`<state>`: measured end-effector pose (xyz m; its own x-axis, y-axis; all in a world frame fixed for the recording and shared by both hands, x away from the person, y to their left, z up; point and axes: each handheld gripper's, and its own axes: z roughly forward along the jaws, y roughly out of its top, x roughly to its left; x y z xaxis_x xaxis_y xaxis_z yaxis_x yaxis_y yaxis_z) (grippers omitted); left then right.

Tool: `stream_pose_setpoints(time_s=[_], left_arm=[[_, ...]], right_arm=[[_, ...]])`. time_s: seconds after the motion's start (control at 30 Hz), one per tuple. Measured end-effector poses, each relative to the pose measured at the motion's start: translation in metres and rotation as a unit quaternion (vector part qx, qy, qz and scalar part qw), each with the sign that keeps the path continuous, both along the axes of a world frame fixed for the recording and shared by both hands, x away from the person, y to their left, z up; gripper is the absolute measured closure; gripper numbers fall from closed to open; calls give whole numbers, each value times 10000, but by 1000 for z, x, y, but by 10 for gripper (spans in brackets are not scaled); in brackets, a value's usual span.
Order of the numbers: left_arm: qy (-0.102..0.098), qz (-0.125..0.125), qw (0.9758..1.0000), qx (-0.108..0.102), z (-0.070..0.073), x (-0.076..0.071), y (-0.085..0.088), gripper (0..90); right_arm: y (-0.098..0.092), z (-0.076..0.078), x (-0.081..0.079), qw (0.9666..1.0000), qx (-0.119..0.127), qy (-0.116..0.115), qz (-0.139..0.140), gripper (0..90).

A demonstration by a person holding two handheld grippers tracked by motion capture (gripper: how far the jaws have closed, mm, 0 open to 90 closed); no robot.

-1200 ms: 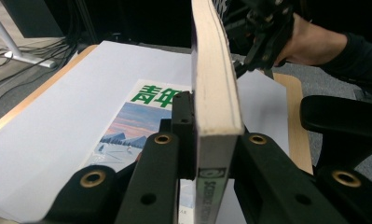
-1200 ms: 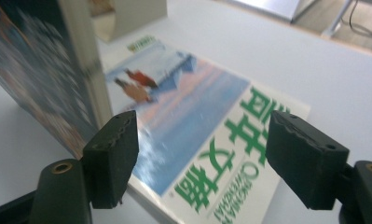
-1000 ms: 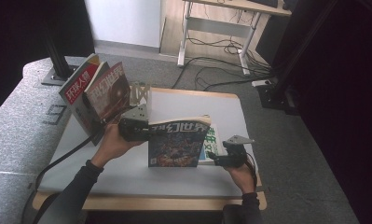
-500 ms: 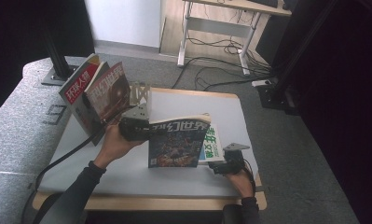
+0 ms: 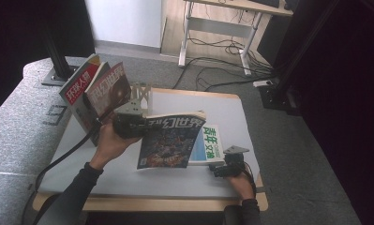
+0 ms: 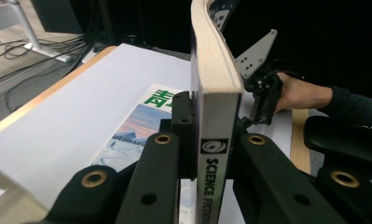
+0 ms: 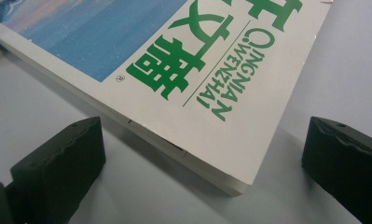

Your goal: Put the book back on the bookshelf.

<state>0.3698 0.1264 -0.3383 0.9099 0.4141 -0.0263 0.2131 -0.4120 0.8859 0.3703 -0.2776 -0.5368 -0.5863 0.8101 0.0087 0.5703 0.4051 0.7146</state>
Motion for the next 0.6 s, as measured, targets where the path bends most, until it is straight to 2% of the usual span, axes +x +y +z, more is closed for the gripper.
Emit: stream_pose_setpoints(time_s=[0.23,0.6], left_arm=[[13,251,9997,29,9,-2,17,826],[-11,708,9974,-162,24,-6,52,826]], right_arm=[[0,0,0,10000,6,-13,6,0],[0,0,0,10000,4,-8,14,0]])
